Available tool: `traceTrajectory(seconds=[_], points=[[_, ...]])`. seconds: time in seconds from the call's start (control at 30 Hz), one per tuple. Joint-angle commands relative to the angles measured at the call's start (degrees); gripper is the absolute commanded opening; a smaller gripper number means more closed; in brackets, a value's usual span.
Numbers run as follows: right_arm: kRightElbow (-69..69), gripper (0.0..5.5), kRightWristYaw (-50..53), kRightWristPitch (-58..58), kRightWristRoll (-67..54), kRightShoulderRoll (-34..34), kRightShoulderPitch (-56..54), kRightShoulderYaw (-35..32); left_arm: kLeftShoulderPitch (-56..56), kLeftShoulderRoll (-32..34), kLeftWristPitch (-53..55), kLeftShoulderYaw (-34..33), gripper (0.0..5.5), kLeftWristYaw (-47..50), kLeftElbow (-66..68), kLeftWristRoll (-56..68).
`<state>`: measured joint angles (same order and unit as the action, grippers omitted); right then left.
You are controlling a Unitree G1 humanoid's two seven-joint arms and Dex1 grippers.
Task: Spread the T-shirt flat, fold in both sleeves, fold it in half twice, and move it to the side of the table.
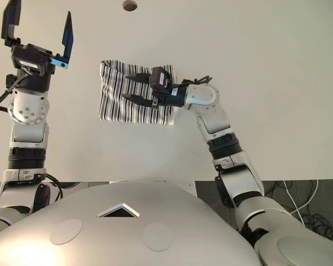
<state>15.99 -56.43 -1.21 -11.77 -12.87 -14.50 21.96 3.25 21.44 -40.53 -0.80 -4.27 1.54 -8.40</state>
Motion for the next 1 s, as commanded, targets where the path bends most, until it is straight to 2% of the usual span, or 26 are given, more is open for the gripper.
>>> traceTrajectory(seconds=[0.03, 0.17, 0.27, 0.37, 0.5, 0.63, 0.77, 0.9, 1.0], points=[[16.4, 2.55, 6.5, -4.9, 10.2, 1.6, -6.4, 2.7, -0.4, -0.7, 0.4, -0.4, 4.02, 0.2, -1.2, -1.9], [31.5, 2.55, 11.2, -8.3, 16.9, 0.3, -10.8, 4.0, -1.3, -1.0, 1.3, -1.3, 4.02, 0.5, -2.6, -2.5], [37.4, 2.55, 12.7, -8.0, 15.8, -2.8, -11.7, 0.9, -2.6, -1.5, 1.9, -1.8, 4.02, 1.0, -4.1, -3.2], [45.9, 2.55, 18.4, -5.7, 9.0, -6.8, -14.3, -9.8, -4.1, -2.4, 2.7, -2.6, 4.02, 1.8, -5.9, -3.7], [57.3, 2.55, 35.6, -1.8, -3.2, -15.3, -18.7, -28.3, -4.5, -3.7, 3.1, -2.7, 4.02, 2.5, -5.5, -4.0], [60.7, 2.55, 45.7, -1.0, -6.4, -17.4, -20.8, -37.2, -5.8, -4.4, 3.7, -3.5, 4.02, 3.6, -6.2, -5.0], [60.9, 2.55, 49.1, -1.1, -6.0, -15.8, -23.0, -40.6, -7.6, -5.0, 4.2, -4.6, 4.02, 4.6, -7.2, -6.1], [60.3, 2.55, 50.1, -3.4, -2.8, -14.1, -24.5, -39.9, -9.0, -5.6, 4.8, -5.0, 4.02, 5.4, -8.0, -6.6], [54.5, 2.55, 56.0, -16.3, -0.4, -14.6, -24.7, -40.2, -7.3, -6.6, 5.0, -4.8, 4.02, 6.0, -6.4, -5.7]])
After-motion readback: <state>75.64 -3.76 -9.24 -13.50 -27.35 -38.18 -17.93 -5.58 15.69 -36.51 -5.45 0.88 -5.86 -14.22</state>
